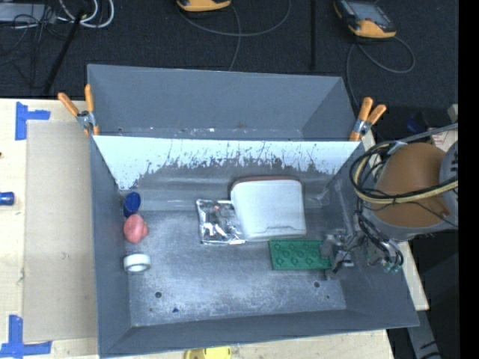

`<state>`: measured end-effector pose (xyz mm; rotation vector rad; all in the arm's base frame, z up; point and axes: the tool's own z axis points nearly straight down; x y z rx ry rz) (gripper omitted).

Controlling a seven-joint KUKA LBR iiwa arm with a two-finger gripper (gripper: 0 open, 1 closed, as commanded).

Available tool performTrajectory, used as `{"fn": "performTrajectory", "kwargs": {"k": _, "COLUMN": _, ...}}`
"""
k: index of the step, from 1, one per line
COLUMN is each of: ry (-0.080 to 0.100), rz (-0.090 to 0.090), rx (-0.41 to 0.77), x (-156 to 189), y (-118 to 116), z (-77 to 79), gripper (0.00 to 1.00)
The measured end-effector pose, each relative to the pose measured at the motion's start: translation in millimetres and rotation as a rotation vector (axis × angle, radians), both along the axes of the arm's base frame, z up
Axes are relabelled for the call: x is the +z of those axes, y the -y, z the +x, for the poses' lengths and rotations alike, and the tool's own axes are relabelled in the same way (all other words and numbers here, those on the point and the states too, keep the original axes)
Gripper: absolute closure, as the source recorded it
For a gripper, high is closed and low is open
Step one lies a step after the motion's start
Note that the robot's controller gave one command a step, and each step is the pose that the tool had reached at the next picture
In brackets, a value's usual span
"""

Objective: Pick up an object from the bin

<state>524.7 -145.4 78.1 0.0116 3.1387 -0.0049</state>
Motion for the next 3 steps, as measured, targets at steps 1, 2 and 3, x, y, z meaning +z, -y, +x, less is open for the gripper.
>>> {"fn": "performTrajectory", "kwargs": {"k": 1, "ry": 0.005, "rz": 0.000, "rx": 0.018, "x": 121, "y": 14, "z": 4.0, "gripper": 1.00}}
{"fn": "performTrajectory", "kwargs": {"k": 2, "ry": 0.002, "rz": 0.002, "rx": 0.001, "x": 177, "y": 11, "z": -24.7, "gripper": 1.00}}
{"fn": "performTrajectory", "kwargs": {"k": 3, "ry": 0.002, "rz": 0.002, "rx": 0.210, "x": -7, "y": 4, "z": -26.3, "gripper": 1.00}}
